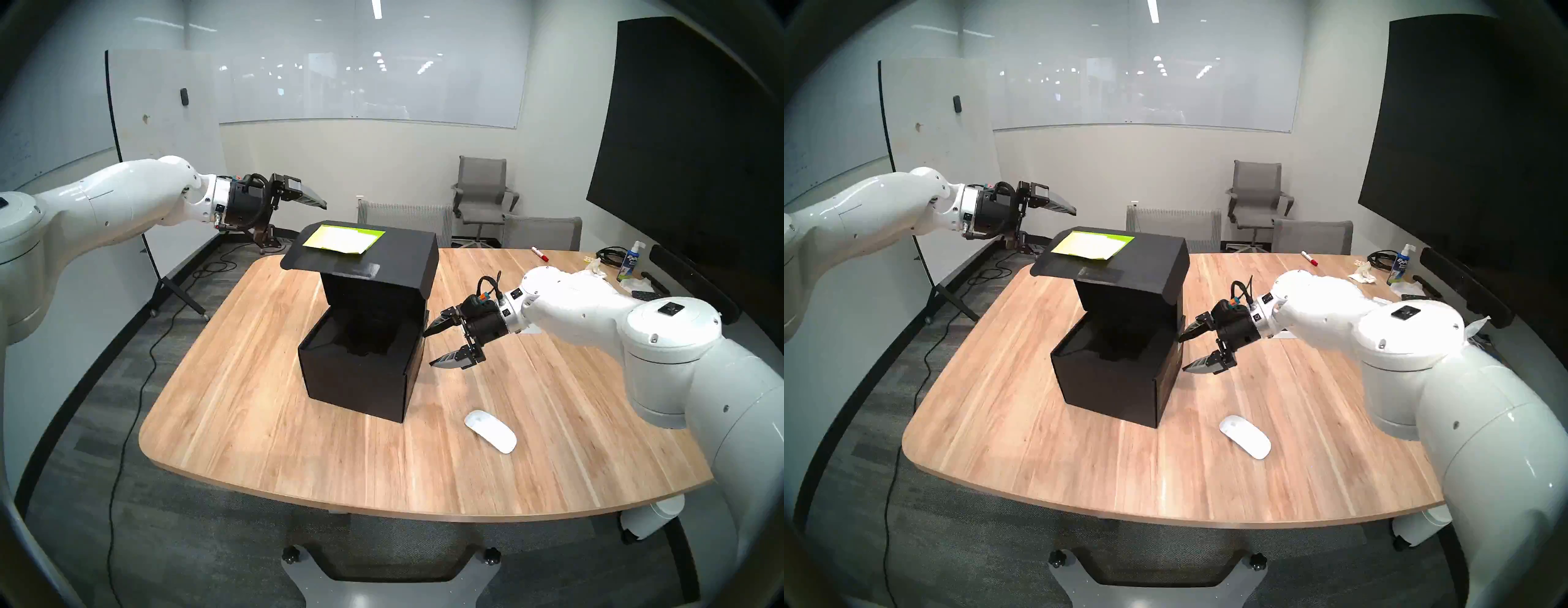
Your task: Open the box and place the mouse inside
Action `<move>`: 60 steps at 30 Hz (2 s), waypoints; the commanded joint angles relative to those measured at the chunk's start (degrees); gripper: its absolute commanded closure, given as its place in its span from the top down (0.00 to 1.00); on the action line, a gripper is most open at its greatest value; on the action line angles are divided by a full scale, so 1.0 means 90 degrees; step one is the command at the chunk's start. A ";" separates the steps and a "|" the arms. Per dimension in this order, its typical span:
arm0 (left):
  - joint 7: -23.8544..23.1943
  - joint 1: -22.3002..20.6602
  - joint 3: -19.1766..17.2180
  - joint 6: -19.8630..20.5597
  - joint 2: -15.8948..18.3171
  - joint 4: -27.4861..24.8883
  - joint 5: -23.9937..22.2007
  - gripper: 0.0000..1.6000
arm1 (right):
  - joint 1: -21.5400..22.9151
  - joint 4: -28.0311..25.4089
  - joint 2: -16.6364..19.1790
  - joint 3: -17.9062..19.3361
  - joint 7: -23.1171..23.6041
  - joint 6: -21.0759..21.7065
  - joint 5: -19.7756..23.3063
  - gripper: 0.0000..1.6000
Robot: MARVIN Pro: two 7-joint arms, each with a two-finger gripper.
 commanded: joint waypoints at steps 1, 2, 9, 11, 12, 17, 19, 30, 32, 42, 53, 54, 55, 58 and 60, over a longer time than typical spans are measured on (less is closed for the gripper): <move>-0.0141 -0.0293 -0.0018 -0.0011 0.0249 0.0049 -0.0212 1.00 | 0.0136 -0.0011 -0.0008 0.0027 0.0498 0.0010 0.0028 1.00; -0.0163 -0.0336 0.0000 -0.0011 0.0332 0.0052 -0.0241 1.00 | 0.0135 -0.0014 -0.0008 0.0027 0.0483 0.0009 0.0024 1.00; -0.0239 -0.0435 0.0074 -0.0011 0.0576 0.0057 -0.0253 1.00 | 0.0134 -0.0017 -0.0008 0.0026 0.0470 0.0008 0.0018 1.00; -0.0252 -0.0460 0.0145 -0.0011 0.0658 0.0073 -0.0213 1.00 | 0.0136 -0.0015 -0.0008 0.0029 0.0485 0.0009 0.0019 1.00; -0.0252 -0.0460 0.0145 -0.0011 0.0658 0.0073 -0.0213 1.00 | 0.0136 -0.0015 -0.0008 0.0029 0.0485 0.0009 0.0019 1.00; -0.0300 -0.0469 0.0299 -0.0011 0.0814 0.0109 -0.0149 1.00 | 0.0136 -0.0014 -0.0007 0.0031 0.0494 0.0010 0.0018 1.00; -0.0393 -0.0510 0.0370 -0.0011 0.0964 0.0112 -0.0105 1.00 | 0.0134 -0.0018 -0.0007 0.0028 0.0463 0.0008 0.0013 1.00; -0.0779 -0.0734 0.0651 -0.0011 0.1437 -0.0063 0.0168 1.00 | 0.0128 -0.0026 -0.0007 0.0025 0.0400 0.0004 -0.0002 1.00; -0.0876 -0.0779 0.0718 -0.0011 0.1508 -0.0153 0.0276 1.00 | 0.0129 -0.0027 -0.0007 0.0026 0.0402 0.0004 -0.0004 1.00; -0.1311 -0.0763 0.1156 -0.0011 0.1625 -0.0736 0.1063 1.00 | 0.0135 -0.0023 -0.0005 0.0036 0.0469 0.0008 -0.0003 1.00; -0.1759 -0.0806 0.1491 -0.0011 0.1600 -0.1124 0.1896 1.00 | 0.0139 -0.0013 -0.0005 0.0049 0.0538 0.0012 0.0004 1.00; -0.1811 -0.0812 0.1513 -0.0011 0.1593 -0.1139 0.1974 1.00 | 0.0139 -0.0012 -0.0005 0.0049 0.0543 0.0013 0.0005 1.00; -0.1844 -0.0821 0.1531 -0.0011 0.1589 -0.1156 0.2044 1.00 | 0.0139 -0.0011 -0.0005 0.0050 0.0547 0.0013 0.0005 1.00; -0.1889 -0.0832 0.1560 -0.0011 0.1579 -0.1186 0.2221 1.00 | 0.0139 -0.0010 -0.0005 0.0053 0.0552 0.0013 0.0005 1.00; -0.1911 -0.0821 0.1581 -0.0011 0.1581 -0.1233 0.2405 0.97 | 0.0139 -0.0009 -0.0005 0.0055 0.0559 0.0014 0.0006 1.00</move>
